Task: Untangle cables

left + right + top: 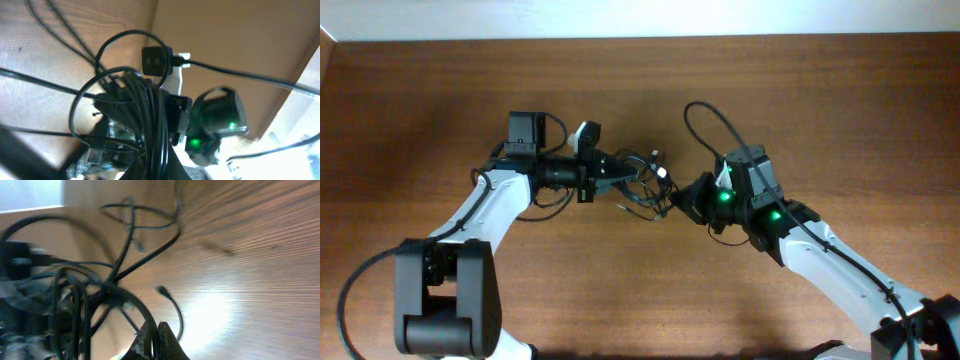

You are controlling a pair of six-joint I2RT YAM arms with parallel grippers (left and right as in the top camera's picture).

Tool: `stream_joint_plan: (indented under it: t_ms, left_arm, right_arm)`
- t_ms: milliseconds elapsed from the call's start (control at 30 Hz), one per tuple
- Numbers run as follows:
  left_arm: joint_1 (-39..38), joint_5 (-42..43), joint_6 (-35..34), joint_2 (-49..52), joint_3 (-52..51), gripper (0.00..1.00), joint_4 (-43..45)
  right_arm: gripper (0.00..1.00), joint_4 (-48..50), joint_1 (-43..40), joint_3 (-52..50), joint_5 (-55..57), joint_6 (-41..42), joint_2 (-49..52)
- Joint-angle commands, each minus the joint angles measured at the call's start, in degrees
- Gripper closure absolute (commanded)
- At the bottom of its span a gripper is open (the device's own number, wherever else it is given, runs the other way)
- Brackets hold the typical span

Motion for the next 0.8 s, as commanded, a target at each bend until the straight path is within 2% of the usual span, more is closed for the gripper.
stream_joint_plan:
  t_ms: [0,100,200,267,300,367,400,433,467,500,567,600,633,667,700,733,767]
  left_arm:
    - [0.4,-1.1,23.1,-0.3,0.7,1.0,0.9]
    - [-0.3,-5.6,32.6,-0.3,0.7,1.0,-3.9]
    - [-0.8,-5.5,42.5,-0.3,0.7,1.0,-12.9]
    - [-0.8,-5.4,44.5,-0.3,0.7,1.0,-15.1]
    - [-0.8,-5.4,44.8,-0.3,0.7,1.0,-15.0]
    - [-0.8,-5.7,51.0,-0.3,0.7,1.0,-15.0]
    - [-0.8,-7.3,52.2,-0.3,0.7,1.0,-15.0]
    - [-0.8,-10.8,52.2,-0.3,0.7,1.0,-15.0]
    - [-0.8,-12.5,52.6,-0.3,0.7,1.0,-15.0]
    - [-0.8,-12.2,54.5,-0.3,0.7,1.0,-15.0]
    - [-1.0,-12.1,56.7,-0.3,0.7,1.0,-14.6]
    - [-1.0,-10.1,56.7,-0.3,0.7,1.0,-14.0]
    - [-1.0,-4.5,56.7,-0.3,0.7,1.0,-12.3]
    - [-1.0,-1.0,56.7,-0.3,0.7,1.0,-11.0]
    - [-1.0,0.1,56.7,-0.3,0.7,1.0,-10.9]
    - [-1.0,0.1,56.4,-0.3,0.7,1.0,-11.0]
    - [-1.0,0.1,55.8,-0.3,0.7,1.0,-11.0]
  right_arm:
    - [0.96,-2.4,-2.3,0.0,6.9,-15.3,0.3]
    - [0.96,-2.1,-4.4,3.8,7.9,-27.7,0.2]
    - [0.96,-1.7,-8.1,6.4,13.8,-29.4,0.2]
    - [0.95,-1.6,-10.0,6.6,15.1,-29.4,0.2]
    - [0.83,-1.9,-10.8,6.6,14.3,-29.4,0.2]
    - [0.41,-2.0,-11.0,6.6,4.7,-29.4,0.1]
    - [0.37,-2.2,-11.0,6.6,1.1,-29.4,0.0]
    - [0.37,-2.5,-11.0,6.6,-2.6,-29.9,-0.1]
    - [0.37,-2.4,-11.0,6.6,-11.6,-33.1,-0.1]
    - [0.37,-2.4,-11.0,6.6,-16.5,-34.5,-0.1]
    - [0.37,-3.0,-10.1,6.6,-22.5,-30.8,-0.1]
    - [0.37,-5.1,-8.5,6.6,-21.8,-25.9,-0.1]
    - [0.37,-7.8,-6.3,6.6,-18.3,-23.3,-0.1]
    - [0.43,-11.2,-3.8,6.6,-11.7,-20.1,-0.1]
    - [0.54,-14.2,-1.1,6.6,-5.2,-17.0,-0.1]
    - [0.59,-14.6,0.8,6.6,-2.9,-15.9,-0.1]
    - [0.59,-14.3,2.4,6.6,-1.8,-15.7,-0.1]
